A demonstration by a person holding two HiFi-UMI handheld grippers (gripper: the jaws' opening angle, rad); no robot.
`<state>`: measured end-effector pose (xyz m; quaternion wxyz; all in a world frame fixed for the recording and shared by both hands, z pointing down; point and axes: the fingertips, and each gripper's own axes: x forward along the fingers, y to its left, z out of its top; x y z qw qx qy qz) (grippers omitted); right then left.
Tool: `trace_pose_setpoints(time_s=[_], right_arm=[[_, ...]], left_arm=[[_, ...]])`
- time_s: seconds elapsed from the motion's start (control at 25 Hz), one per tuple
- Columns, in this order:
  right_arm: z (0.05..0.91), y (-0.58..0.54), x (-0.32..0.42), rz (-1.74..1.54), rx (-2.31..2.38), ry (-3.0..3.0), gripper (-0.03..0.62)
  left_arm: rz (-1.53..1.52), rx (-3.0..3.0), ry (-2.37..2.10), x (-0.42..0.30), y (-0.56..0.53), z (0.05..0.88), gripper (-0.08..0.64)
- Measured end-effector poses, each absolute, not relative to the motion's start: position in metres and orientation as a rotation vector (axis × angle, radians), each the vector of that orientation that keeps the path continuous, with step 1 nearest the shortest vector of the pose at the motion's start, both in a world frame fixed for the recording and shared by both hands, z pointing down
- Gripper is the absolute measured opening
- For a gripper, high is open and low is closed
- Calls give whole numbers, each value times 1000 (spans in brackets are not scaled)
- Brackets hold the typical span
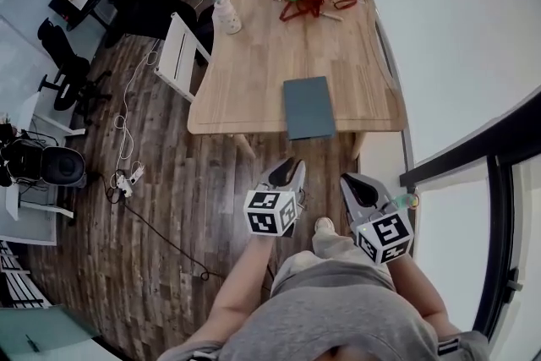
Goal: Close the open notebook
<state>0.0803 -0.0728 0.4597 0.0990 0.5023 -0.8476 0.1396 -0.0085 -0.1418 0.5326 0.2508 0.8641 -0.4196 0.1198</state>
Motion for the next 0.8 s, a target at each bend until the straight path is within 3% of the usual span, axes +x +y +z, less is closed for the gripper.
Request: trace_pose_setpoints(time_s=[0.36,0.8], right_arm=[[446,-15,36,389,1465,-2546,2],[437,62,-6,389,1457,-2574,2]], left_arm=[[261,2351,-1259,-75,-70,493,15],[205,2366,-1297,-122,23,465,5]])
